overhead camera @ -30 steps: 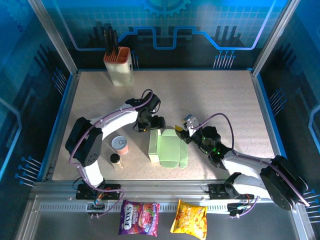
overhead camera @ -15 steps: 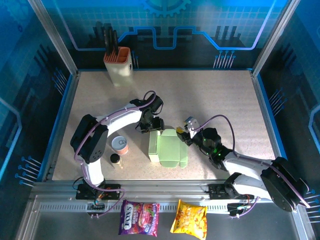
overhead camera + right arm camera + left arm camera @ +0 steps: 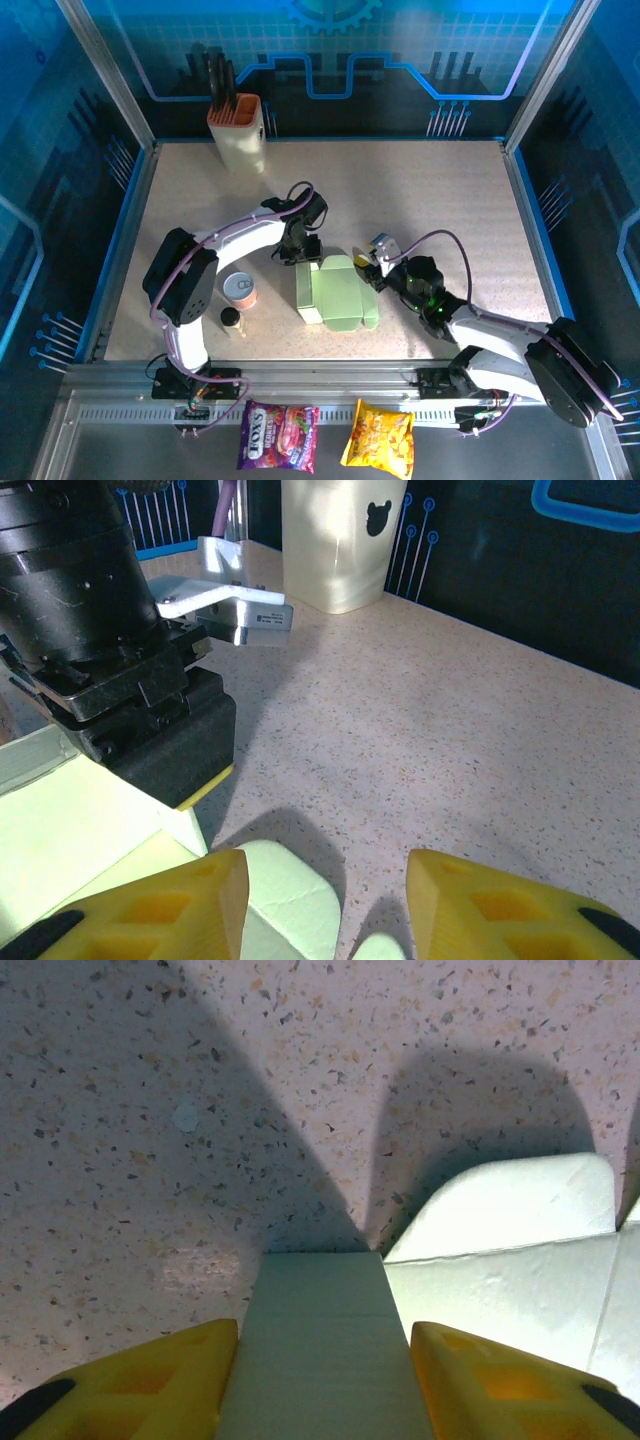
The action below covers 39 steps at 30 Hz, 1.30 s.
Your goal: Fold the paper box
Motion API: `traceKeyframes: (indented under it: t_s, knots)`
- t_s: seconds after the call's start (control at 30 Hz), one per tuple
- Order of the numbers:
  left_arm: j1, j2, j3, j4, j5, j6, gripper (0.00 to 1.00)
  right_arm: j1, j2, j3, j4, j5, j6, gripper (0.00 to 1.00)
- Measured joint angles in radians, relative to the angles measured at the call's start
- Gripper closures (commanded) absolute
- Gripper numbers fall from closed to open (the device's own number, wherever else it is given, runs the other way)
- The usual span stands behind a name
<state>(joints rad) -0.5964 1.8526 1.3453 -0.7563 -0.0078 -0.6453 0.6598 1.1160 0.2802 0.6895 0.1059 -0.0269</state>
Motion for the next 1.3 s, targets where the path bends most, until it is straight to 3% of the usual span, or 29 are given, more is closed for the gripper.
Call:
traceKeyframes:
  t_s: [0.37,0.57,0.7,0.9,1.13,1.3]
  knots:
    - [0.000,-0.006,0.001,-0.011,-0.031,0.030,0.64,-0.003,-0.029,0.039,-0.150,0.024,0.026,0.54]
    - [0.005,-0.078,0.001,-0.018,-0.049,0.069,0.64,-0.092,-0.058,0.157,-0.362,-0.020,0.155,0.47]
    - [0.027,-0.167,-0.003,-0.008,-0.047,0.080,0.65,-0.224,-0.069,0.259,-0.553,-0.147,0.276,0.41]
    - [0.079,-0.332,-0.070,0.082,0.004,0.091,0.65,-0.397,-0.055,0.314,-0.709,-0.470,0.401,0.32]
    - [0.121,-0.397,-0.121,0.177,0.090,0.068,0.66,-0.416,-0.004,0.326,-0.724,-0.798,0.503,0.35]
    - [0.137,-0.397,-0.143,0.219,0.141,0.043,0.66,-0.380,0.043,0.373,-0.729,-0.863,0.520,0.43]
